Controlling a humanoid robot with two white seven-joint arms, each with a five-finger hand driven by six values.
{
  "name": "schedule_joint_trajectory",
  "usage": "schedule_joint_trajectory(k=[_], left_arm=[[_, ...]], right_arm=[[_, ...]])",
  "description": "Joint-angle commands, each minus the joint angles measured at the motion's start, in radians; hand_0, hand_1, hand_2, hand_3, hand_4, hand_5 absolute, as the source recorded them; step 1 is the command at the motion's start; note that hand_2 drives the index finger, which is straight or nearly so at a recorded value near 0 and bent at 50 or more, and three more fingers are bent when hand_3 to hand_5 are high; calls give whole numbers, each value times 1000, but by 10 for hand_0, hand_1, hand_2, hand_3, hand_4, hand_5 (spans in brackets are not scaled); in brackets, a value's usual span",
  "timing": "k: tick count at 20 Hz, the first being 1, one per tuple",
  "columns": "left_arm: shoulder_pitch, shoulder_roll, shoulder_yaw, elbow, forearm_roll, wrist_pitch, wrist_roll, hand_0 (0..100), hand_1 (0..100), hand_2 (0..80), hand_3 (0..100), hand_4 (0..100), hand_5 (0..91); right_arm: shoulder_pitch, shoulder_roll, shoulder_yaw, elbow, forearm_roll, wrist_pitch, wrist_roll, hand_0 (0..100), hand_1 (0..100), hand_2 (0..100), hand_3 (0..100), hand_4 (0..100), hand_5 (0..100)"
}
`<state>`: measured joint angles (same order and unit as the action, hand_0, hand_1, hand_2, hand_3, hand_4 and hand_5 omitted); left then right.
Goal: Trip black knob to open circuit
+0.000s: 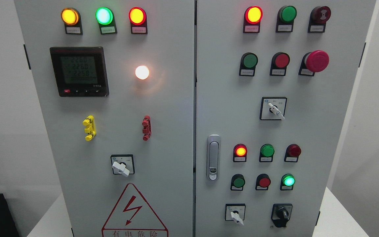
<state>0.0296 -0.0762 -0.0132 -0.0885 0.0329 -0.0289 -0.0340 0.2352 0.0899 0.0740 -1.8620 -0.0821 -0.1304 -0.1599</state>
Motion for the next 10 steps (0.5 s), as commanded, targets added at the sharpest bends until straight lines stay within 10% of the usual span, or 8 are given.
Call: schedule_joint_trajectory(k=[1,6,10], left_arm=[[0,0,1,1,2,0,0,120,389,0,0,0,0],[0,-2,1,1,2,1,0,120,389,0,0,0,0],[0,0,1,1,2,1,0,120,389,0,0,0,0]], right_arm=[[13,-2,6,-34,-7,-14,-3,409,388,0,935,719,595],[41,-9,9,-43,-63,-52,3,142,46,7,503,389,334],[61,-36,17,-52,-94,-57,5,75,0,0,246,192,144]])
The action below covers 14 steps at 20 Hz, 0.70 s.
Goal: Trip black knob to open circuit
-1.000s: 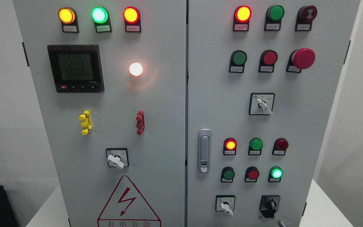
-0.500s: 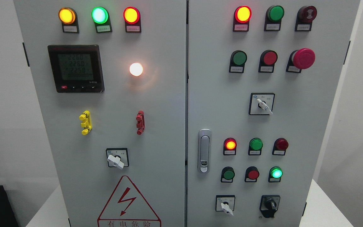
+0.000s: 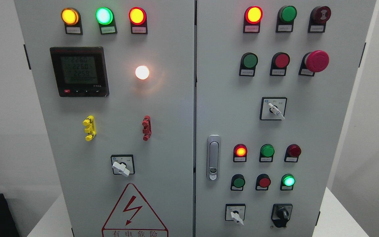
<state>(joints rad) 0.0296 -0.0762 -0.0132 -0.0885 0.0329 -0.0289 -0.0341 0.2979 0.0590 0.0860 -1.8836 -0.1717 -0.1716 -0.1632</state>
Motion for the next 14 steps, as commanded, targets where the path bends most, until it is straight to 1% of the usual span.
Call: schedule_joint_trajectory(k=[1,6,10,14], left_arm=[[0,0,1,1,2,1,0,120,389,0,0,0,0],[0,0,1,1,2,1,0,120,389,0,0,0,0],[0,0,1,1,2,1,0,120,389,0,0,0,0],[0,0,1,1,2,1,0,120,389,0,0,0,0]], right_arm=[[-2,-7,5,-31,-6,-16,8,66,0,0,205,157,96],[-2,-8,5,-31,-6,-16,10,41,0,0,144,81,0],[-2,-8,9,-31,-11,-16,10,31,0,0,109,35,0],[-2,-10,9,-31,-11,-16,10,24,0,0,87,14,0]])
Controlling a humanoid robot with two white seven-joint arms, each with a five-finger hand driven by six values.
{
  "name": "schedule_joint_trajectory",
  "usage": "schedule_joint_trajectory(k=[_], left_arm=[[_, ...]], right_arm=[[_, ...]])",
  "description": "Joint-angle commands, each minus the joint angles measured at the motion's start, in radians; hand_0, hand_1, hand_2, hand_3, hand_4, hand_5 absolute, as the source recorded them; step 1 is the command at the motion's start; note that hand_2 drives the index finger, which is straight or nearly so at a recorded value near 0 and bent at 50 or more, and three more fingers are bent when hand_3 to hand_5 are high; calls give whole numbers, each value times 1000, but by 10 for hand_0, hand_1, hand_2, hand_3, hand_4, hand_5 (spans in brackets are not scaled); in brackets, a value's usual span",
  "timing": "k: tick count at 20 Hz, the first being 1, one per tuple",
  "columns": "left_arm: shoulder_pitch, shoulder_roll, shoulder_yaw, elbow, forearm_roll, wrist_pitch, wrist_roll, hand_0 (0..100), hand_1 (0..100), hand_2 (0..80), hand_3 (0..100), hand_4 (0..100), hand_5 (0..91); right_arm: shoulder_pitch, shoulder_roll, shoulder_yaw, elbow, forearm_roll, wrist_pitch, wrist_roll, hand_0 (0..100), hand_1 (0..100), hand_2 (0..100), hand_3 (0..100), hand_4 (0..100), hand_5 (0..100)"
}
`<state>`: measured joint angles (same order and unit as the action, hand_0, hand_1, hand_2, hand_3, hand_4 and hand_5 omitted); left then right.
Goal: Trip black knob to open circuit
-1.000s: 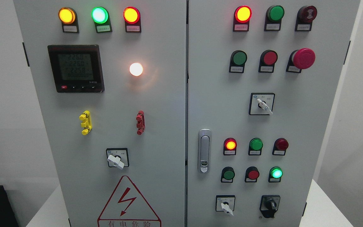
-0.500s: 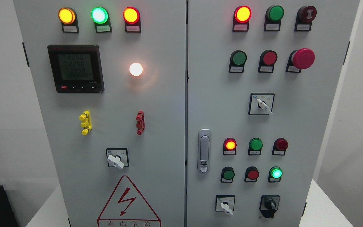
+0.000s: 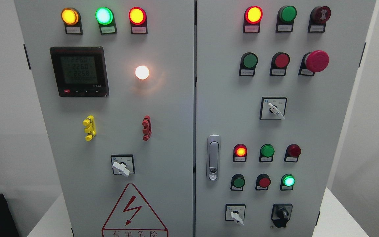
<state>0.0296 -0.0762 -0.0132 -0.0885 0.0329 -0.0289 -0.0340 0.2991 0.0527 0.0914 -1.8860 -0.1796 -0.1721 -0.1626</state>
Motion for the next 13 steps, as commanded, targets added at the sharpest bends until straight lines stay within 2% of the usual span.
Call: schedule_joint_trajectory(k=[1,13], left_arm=[[0,0,1,1,2,1,0,120,389,0,0,0,0],[0,0,1,1,2,1,0,120,389,0,0,0,0]], right_arm=[[-3,-8,4,-28,-3,-15,9,23,0,0,80,9,0],[-3,-13,5,-28,-3,-30,9,13,0,0,28,0,0]])
